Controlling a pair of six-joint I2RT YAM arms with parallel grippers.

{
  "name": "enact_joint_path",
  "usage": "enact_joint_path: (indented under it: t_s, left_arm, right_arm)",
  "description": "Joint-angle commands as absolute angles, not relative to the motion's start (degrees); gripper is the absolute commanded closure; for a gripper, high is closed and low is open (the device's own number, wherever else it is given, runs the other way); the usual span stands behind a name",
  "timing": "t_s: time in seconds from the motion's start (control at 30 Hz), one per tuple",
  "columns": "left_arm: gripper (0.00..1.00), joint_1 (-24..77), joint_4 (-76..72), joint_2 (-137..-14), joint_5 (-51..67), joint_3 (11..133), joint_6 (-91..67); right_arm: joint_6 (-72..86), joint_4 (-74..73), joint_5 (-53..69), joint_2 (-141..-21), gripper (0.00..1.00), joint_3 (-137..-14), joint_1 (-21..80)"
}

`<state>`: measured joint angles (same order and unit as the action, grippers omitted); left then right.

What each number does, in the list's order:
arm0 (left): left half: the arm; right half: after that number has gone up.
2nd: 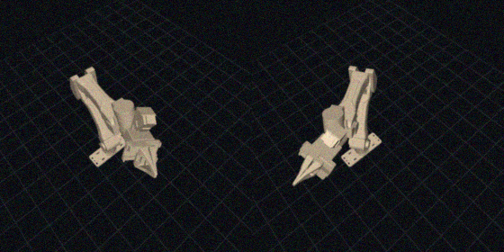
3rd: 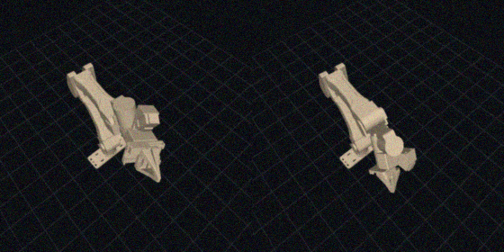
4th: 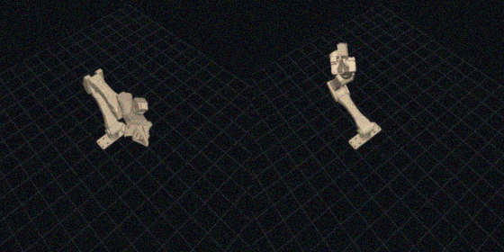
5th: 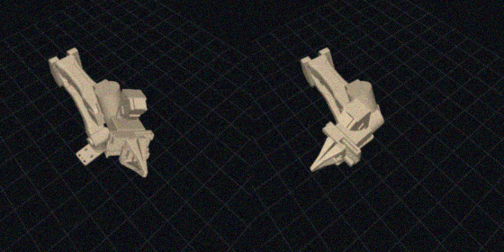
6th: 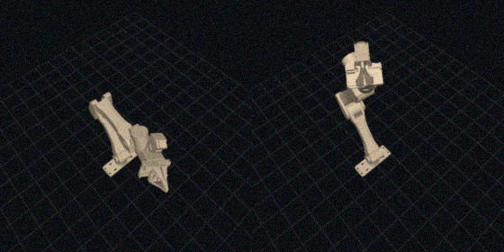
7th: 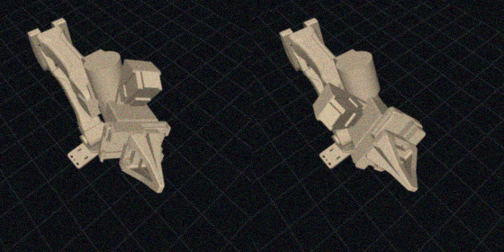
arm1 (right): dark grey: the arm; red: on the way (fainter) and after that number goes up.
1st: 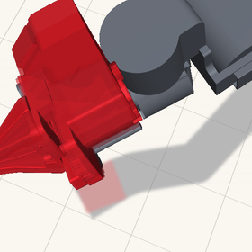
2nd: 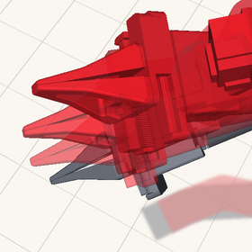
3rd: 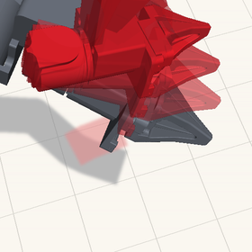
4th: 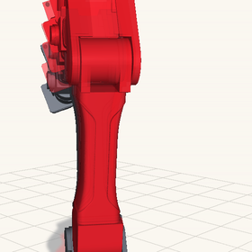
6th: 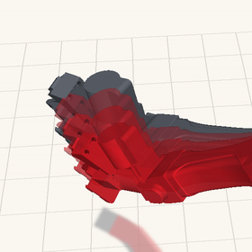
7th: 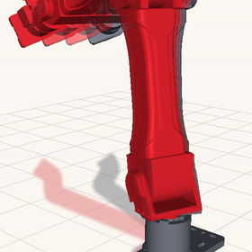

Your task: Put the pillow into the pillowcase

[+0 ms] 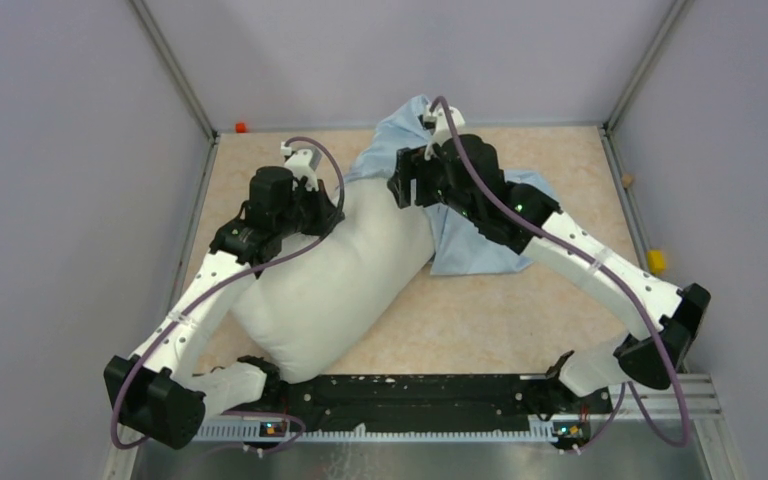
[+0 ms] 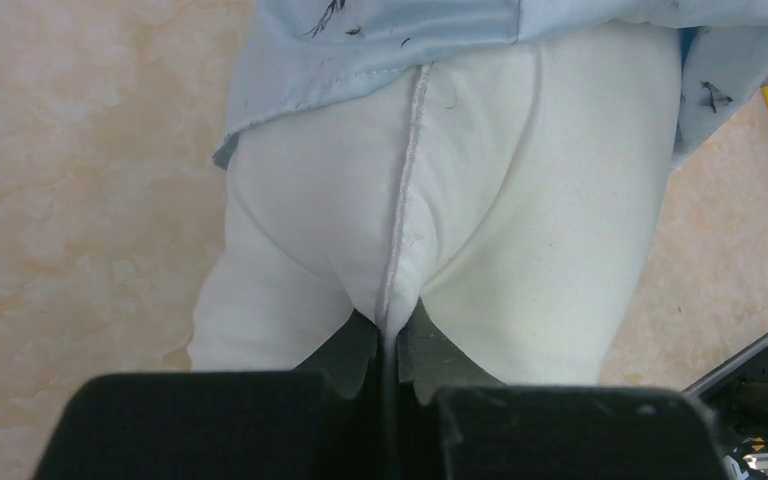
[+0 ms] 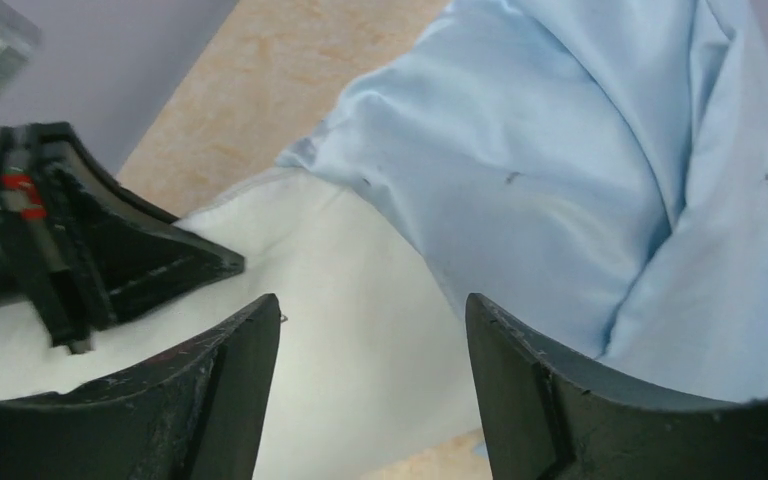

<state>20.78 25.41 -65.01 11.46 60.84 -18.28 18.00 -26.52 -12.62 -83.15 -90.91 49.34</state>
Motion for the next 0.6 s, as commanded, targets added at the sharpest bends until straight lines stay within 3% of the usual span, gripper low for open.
enact_joint_path:
  t_s: [0.0,0.3,0.37,0.47,0.57]
  left_arm:
    - [1.0,21.0,23.68,-65.38,11.03,59.77,-18.19]
    - [1.0,20.96,23.65,-65.5,10.25,60.16,-18.02]
    - [1.0,20.95,23.73,-65.48,10.05,60.12,-17.93]
    - [1.0,20.95,23.73,-65.69,9.63,60.12,-17.93]
    - [1.0,20.93,23.27,-65.98,9.2,60.18,-18.12]
  right_arm:
    - [15.25,-21.76,-18.97,-82.54,0.35,-82.68,49.36]
    - [9.85,-17.32,-33.68,-88.14,0.36,-80.9,49.31]
    - [9.36,-16.17,-36.77,-88.41,0.42,-80.56,49.32]
    - [8.67,-14.38,-38.99,-88.52,0.56,-80.06,49.31]
    - [8.88,-15.72,-39.18,-89.5,0.94,-82.03,49.4]
